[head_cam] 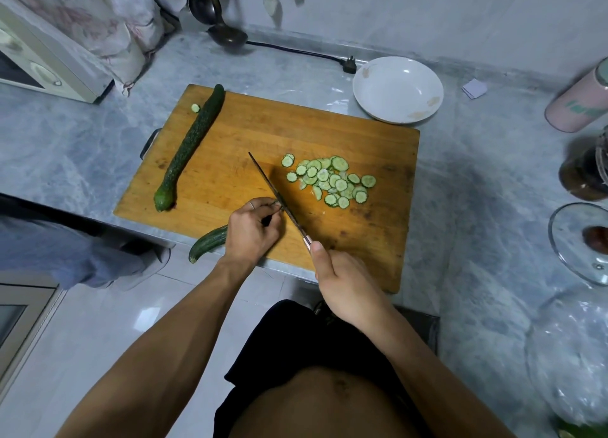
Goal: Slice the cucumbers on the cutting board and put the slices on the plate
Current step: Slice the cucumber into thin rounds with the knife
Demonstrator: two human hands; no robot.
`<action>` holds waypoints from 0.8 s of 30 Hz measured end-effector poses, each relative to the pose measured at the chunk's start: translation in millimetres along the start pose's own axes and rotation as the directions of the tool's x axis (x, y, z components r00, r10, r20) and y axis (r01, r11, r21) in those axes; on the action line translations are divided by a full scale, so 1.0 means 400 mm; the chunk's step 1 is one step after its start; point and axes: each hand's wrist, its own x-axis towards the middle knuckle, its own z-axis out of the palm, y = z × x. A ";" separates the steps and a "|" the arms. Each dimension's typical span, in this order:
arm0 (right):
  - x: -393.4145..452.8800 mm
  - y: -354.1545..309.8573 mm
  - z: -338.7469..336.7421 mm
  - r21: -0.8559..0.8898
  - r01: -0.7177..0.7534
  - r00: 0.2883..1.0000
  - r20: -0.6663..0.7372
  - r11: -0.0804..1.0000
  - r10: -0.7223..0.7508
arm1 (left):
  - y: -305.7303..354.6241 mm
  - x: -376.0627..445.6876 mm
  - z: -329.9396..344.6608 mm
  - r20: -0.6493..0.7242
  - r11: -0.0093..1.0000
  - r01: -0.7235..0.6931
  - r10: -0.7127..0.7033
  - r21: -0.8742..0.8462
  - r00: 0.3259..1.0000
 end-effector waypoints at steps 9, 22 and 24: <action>0.105 -0.047 0.002 0.070 -0.051 0.999 0.019 0.996 0.049 | -0.004 0.001 0.001 -0.007 1.000 -0.012 0.012 0.008 1.000; 0.049 -0.016 -0.016 0.015 -0.020 0.999 0.040 1.000 0.020 | 0.011 0.003 -0.002 -0.042 1.000 0.011 -0.011 -0.003 0.999; 0.035 -0.008 -0.018 0.006 -0.020 0.999 0.043 1.000 0.019 | 0.011 0.001 -0.002 -0.041 1.000 0.019 -0.019 -0.005 0.999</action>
